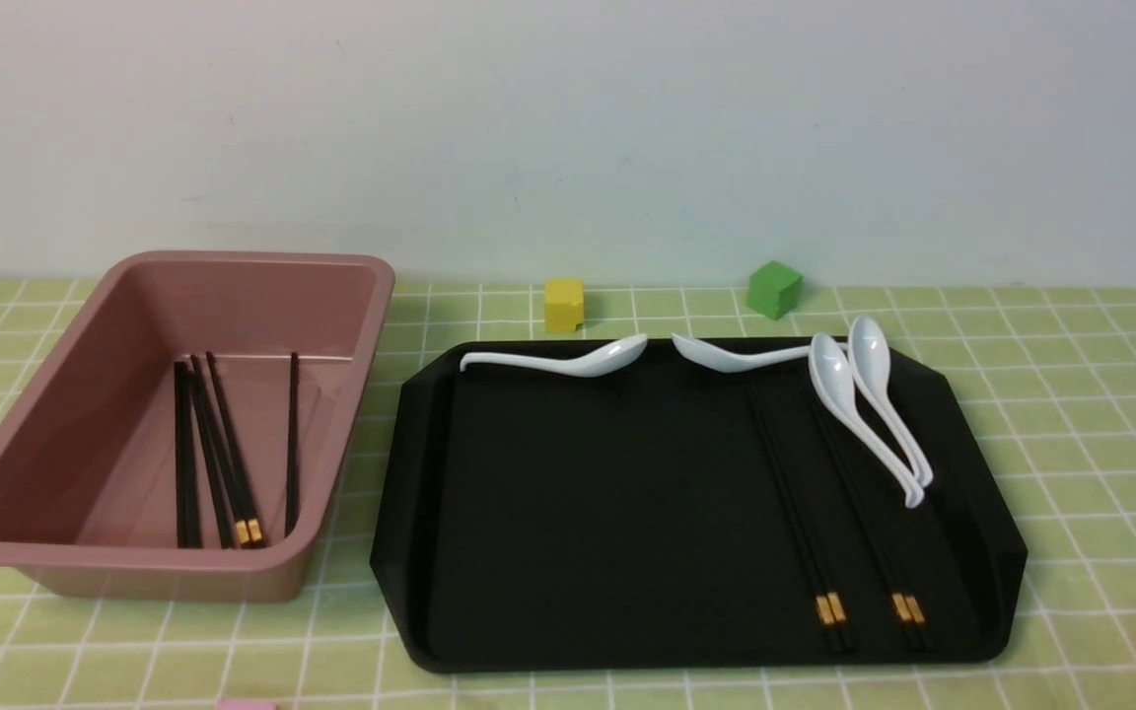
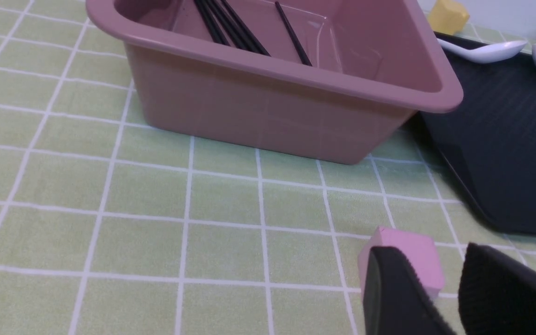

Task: On green tablecloth take chopsticks from black tray and put them in box.
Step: 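Move the gripper over the chopsticks on the black tray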

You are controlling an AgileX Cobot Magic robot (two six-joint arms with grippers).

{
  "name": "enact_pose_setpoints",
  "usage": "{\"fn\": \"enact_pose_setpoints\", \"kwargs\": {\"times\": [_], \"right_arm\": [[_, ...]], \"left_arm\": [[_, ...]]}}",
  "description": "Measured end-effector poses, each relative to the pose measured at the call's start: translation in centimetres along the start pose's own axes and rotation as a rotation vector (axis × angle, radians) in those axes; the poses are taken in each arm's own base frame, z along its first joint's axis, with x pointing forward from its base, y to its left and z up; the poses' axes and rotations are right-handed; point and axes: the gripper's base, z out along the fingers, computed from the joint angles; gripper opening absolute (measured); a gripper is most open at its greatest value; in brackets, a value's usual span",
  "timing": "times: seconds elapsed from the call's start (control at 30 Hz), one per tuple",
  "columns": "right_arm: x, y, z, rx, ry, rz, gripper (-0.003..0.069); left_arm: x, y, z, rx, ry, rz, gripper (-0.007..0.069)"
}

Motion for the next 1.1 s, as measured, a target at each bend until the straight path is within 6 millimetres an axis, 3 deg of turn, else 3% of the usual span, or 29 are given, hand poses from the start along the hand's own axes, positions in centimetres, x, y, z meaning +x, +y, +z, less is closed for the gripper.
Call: {"fn": "enact_pose_setpoints", "kwargs": {"times": [0.07, 0.17, 0.2, 0.23, 0.27, 0.33, 0.43, 0.57, 0.73, 0.9, 1.1], "right_arm": [[-0.9, 1.6, -0.4, -0.045, -0.037, -0.064, 0.0186], [-3.8, 6.6, -1.5, -0.118, -0.129, -0.272, 0.0099], [-4.0, 6.9, -1.3, -0.11, -0.126, -0.296, 0.0091], [-5.5, 9.6, -1.2, -0.099, -0.114, -0.442, 0.0023], [-5.8, 10.2, -1.1, -0.093, -0.107, -0.464, 0.0018], [-7.2, 12.4, 1.0, 0.006, 0.045, -0.603, -0.0004], [-7.4, 12.1, 4.8, 0.212, 0.392, -0.645, 0.0001], [-6.8, 9.0, 10.5, 0.464, 0.782, -0.572, 0.0003], [-5.4, 7.4, 15.7, 0.514, 0.963, -0.57, 0.0009], [-2.7, 7.8, 21.6, 0.529, 1.071, -0.648, 0.0044], [0.8, 7.0, 27.9, 0.63, 1.117, -0.715, 0.0195]], "left_arm": [[0.0, 0.0, 0.0, 0.0, 0.0, 0.0, 0.0236], [0.0, 0.0, 0.0, 0.0, 0.0, 0.0, 0.0237], [0.0, 0.0, 0.0, 0.0, 0.0, 0.0, 0.0237], [0.0, 0.0, 0.0, 0.0, 0.0, 0.0, 0.0237], [0.0, 0.0, 0.0, 0.0, 0.0, 0.0, 0.0237], [0.0, 0.0, 0.0, 0.0, 0.0, 0.0, 0.0237], [0.0, 0.0, 0.0, 0.0, 0.0, 0.0, 0.0237], [0.0, 0.0, 0.0, 0.0, 0.0, 0.0, 0.0237], [0.0, 0.0, 0.0, 0.0, 0.0, 0.0, 0.0237], [0.0, 0.0, 0.0, 0.0, 0.0, 0.0, 0.0237], [0.0, 0.0, 0.0, 0.0, 0.0, 0.0, 0.0237]]}}
